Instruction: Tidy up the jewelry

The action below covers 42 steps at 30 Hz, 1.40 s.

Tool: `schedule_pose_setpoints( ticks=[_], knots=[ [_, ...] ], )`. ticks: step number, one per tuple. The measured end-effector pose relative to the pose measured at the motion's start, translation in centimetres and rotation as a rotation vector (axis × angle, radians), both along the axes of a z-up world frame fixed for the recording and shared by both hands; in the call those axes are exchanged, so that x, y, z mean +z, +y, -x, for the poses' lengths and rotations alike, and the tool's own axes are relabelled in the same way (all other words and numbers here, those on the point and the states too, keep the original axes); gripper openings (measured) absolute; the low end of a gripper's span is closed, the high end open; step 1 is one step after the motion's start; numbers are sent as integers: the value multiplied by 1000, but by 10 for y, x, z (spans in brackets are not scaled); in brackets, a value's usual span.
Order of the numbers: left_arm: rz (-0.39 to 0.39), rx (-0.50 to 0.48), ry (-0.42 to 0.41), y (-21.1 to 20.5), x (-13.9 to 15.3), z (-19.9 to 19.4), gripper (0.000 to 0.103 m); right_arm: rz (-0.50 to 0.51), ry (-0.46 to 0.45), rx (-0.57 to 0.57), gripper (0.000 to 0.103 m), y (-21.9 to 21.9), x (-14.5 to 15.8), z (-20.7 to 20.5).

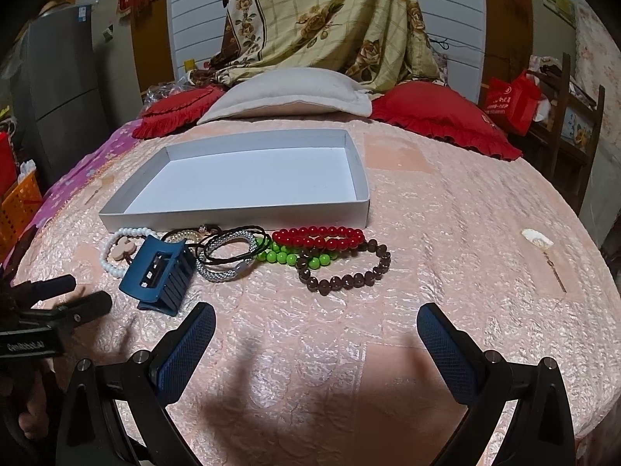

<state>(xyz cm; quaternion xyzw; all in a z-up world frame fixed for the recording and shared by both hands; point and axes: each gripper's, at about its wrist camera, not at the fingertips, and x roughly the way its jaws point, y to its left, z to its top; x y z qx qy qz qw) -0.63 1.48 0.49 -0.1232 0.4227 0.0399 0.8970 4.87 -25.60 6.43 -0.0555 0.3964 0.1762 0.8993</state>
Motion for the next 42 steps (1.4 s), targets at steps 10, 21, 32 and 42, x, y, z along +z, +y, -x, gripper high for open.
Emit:
schedule_pose_setpoints(
  ticks=[10,21,32,42],
  knots=[
    [64,81,6,16,-2,1,102,4,-2,9,103,4,1,0],
    [48,-7,-25,-9,1,2,102,39,31,10,103,10,-6,-1],
    [31,-49,-52,-31,3,-2,102,-60,72,-27,99,-10,-5,-7],
    [41,-52,-15,-46,-3,-15,102,-188,109,2,83,-17,-5,-10]
  ],
)
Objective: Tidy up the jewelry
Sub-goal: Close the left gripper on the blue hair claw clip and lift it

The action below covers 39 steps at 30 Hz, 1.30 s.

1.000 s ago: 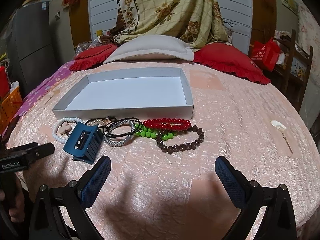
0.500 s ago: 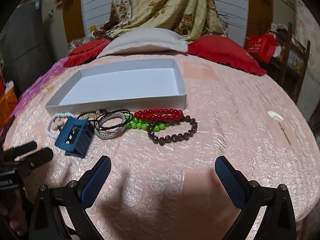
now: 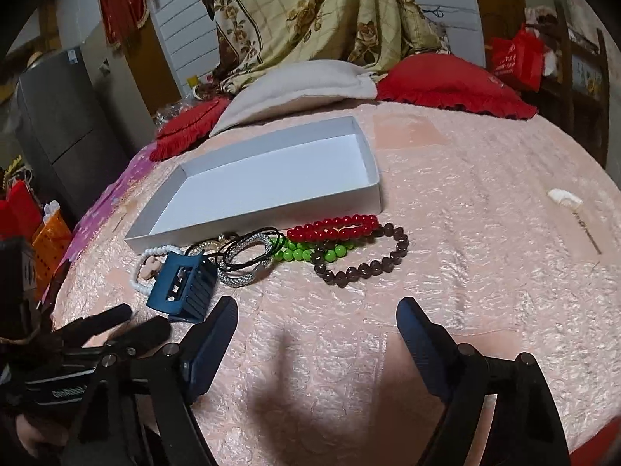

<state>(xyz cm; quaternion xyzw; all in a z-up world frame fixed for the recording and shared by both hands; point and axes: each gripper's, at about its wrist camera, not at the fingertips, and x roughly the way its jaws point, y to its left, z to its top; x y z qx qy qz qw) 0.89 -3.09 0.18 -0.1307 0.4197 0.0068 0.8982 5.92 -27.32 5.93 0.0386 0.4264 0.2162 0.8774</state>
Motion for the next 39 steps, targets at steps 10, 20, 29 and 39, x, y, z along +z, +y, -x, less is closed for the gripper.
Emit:
schedule_pose_setpoints(
  ticks=[10,20,29,39],
  knots=[
    [-5,9,-26,-3,3,1,102,55,-9,-95,81,-7,-1,-1],
    [-34,34,-18,-16,-1,-26,98,142,3,-84,83,-2,-6,-3],
    [-61,37,-20,-10,-1,-21,45,131,35,-112,83,-11,-9,-7],
    [-5,65,-74,30,17,13,45,3,-3,30,80,6,2,-8]
  ],
)
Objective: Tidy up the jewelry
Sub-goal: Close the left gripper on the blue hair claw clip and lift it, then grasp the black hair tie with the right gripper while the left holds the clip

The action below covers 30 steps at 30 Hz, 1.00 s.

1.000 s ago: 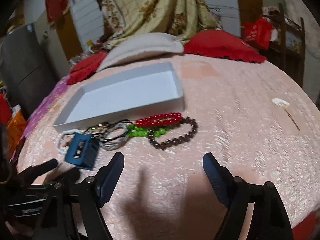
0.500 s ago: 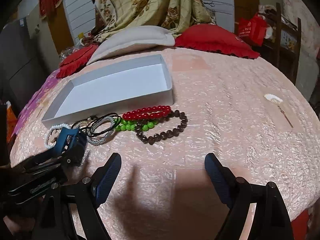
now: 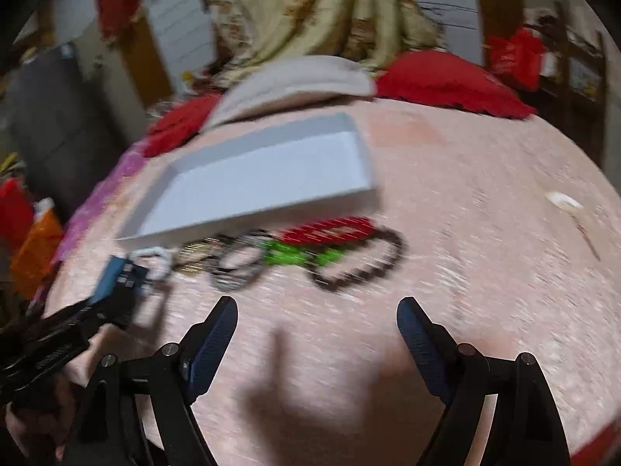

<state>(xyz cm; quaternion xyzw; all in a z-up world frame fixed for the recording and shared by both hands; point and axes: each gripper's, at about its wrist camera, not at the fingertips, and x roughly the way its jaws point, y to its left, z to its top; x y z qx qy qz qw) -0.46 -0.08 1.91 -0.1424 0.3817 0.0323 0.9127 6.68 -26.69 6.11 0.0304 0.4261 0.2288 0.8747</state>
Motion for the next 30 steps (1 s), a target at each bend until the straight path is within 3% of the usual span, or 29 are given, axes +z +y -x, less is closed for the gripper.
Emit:
schedule_pose_setpoints(
  ticks=[4,8,16,19,20,23,30],
  knots=[
    [13,21,-1,8,1,3,45,-29,-18,138,48,31,1,-6],
    [27,21,-9,9,4,3,45,-38,-17,147,36,50,-7,-21],
    [24,16,16,10,1,0,45,-24,55,78,34,59,-25,-48],
    [29,17,15,10,2,0,45,9,91,83,27,65,-35,-51],
    [29,17,15,10,2,0,45,2,87,82,20,64,-35,-51],
    [27,14,17,10,1,-1,45,5,58,91,11,64,-33,-49],
    [16,25,23,12,-2,0,45,8,14,100,9,60,-26,-42]
  ],
)
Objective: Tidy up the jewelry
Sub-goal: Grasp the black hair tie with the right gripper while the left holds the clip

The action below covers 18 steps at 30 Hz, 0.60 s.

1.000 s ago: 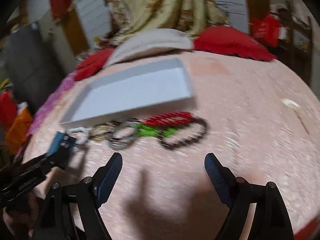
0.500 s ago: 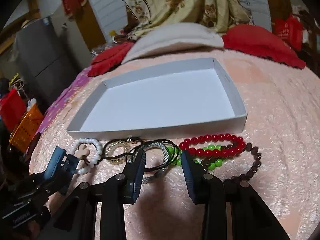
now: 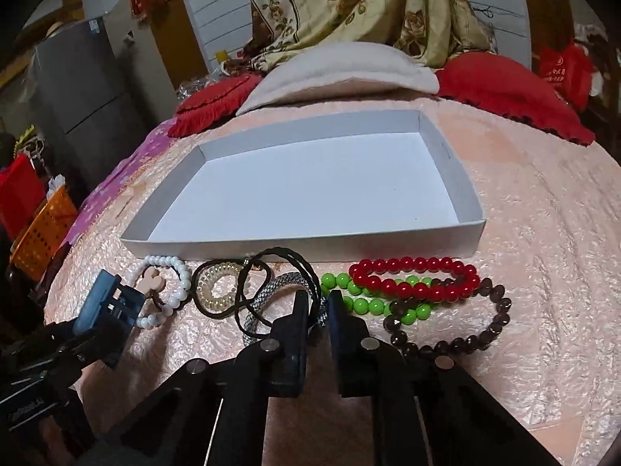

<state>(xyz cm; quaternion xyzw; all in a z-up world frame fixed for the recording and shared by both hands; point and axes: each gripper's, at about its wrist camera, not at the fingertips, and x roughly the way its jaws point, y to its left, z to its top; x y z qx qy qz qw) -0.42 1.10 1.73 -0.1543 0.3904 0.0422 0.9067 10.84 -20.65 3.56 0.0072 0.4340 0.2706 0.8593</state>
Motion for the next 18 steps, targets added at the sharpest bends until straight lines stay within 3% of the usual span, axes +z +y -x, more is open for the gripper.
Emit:
schedule_pose_setpoints(
  ticks=[9,18],
  knots=[
    [-11,1,8,-1,-3,-2,45,10,70,-23,9,-8,-11,-4],
    [-13,0,15,-3,-4,-1,45,4,74,-50,11,-10,-7,-10]
  ],
)
